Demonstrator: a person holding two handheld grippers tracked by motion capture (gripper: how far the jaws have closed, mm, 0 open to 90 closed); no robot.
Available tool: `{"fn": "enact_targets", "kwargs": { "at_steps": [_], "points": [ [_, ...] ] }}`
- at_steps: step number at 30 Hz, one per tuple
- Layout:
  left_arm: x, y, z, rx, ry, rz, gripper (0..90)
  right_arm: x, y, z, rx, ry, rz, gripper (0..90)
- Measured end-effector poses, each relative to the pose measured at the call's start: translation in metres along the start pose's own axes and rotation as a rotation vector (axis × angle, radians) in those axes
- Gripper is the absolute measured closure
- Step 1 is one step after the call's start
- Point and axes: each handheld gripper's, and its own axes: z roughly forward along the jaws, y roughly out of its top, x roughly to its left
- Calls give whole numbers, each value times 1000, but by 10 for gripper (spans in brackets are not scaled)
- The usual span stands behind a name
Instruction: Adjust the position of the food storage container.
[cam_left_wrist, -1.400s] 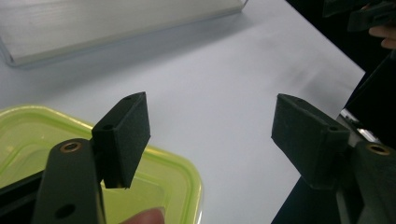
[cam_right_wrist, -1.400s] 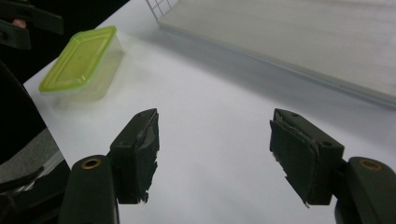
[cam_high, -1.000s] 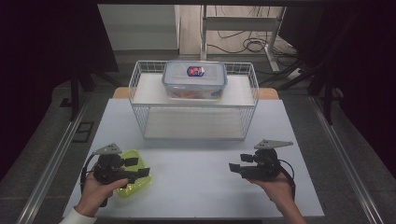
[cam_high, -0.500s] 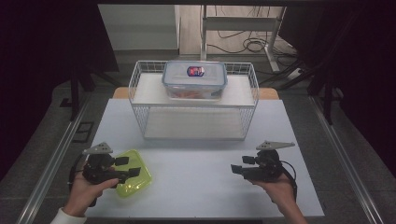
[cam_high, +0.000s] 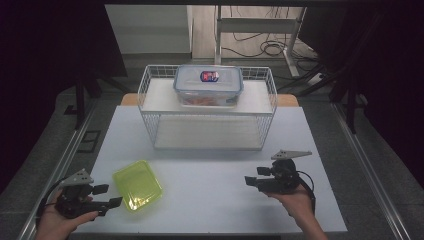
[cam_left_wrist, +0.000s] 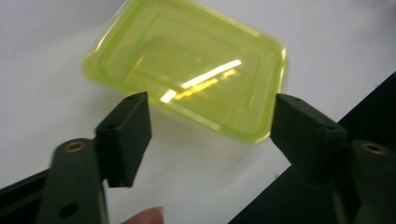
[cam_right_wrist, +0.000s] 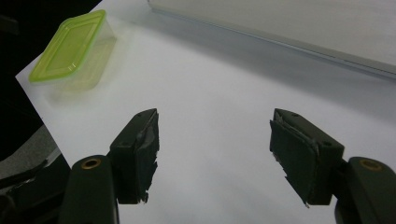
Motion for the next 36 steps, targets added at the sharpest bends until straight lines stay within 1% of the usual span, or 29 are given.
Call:
{"fn": "enact_targets", "kwargs": {
  "at_steps": [3, 5, 8, 10, 13, 15, 16, 19, 20, 22, 23, 25, 26, 27, 29, 32, 36],
  "points": [
    [3, -7, 2, 53, 40, -10, 407, 0, 1, 2, 3, 2, -1, 325],
    [5, -10, 5, 77, 49, -18, 457, 0, 1, 3, 7, 2, 1, 325],
    [4, -14, 9, 96, 36, -16, 533, -1, 1, 4, 8, 1, 0, 325],
    [3, -15, 13, 118, 30, -5, 584, -1, 1, 4, 10, 1, 2, 325],
    [1, -16, 16, 133, 26, 6, 610, -3, 0, 3, 9, -4, 6, 325],
    [-2, -16, 21, 151, 9, 16, 651, -4, -1, 2, 8, -7, 10, 325],
    [-4, -16, 24, 162, 9, 23, 666, -5, -1, 2, 7, -9, 10, 325],
    [-7, -17, 30, 188, -1, 38, 776, -6, -2, 2, 8, -10, 16, 325],
    [-8, -16, 33, 200, -20, 42, 814, -6, -2, 2, 9, -11, 16, 325],
    [-10, -16, 37, 212, -31, 48, 879, -6, -2, 1, 10, -12, 21, 325],
    [-11, -15, 38, 223, -31, 57, 896, -6, -2, 1, 9, -10, 23, 325],
    [-13, -13, 41, 223, -36, 58, 899, -6, -2, 1, 3, 26, 55, 325],
    [-15, -10, 42, 234, -42, 69, 900, -7, -1, 1, -5, 49, 73, 325],
    [-17, -8, 44, 234, -45, 68, 900, -7, -1, 1, -11, 59, 83, 325],
    [-20, -5, 47, 238, -51, 75, 900, -7, 0, 1, -6, 47, 81, 325],
    [-28, 3, 53, 237, -60, 83, 900, -7, 0, 1, -3, 43, 82, 325],
    [-34, 9, 64, 241, -55, 78, 900, -8, -1, 1, -4, 35, 84, 325]
  ]
}}
